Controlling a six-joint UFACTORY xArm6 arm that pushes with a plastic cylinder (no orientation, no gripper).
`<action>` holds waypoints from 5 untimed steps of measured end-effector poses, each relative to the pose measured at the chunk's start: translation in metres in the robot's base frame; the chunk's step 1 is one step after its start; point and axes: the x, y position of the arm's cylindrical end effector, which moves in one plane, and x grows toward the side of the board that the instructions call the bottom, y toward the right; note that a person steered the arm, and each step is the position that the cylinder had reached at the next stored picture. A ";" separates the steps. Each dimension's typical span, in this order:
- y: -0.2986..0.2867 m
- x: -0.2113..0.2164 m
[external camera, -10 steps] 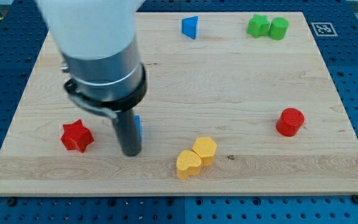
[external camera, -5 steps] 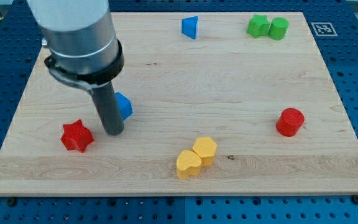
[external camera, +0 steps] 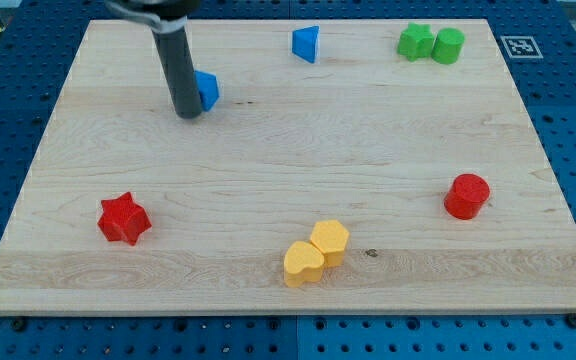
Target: Move the blue cube below the blue triangle
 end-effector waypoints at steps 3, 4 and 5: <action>0.008 -0.070; 0.018 -0.064; 0.018 -0.058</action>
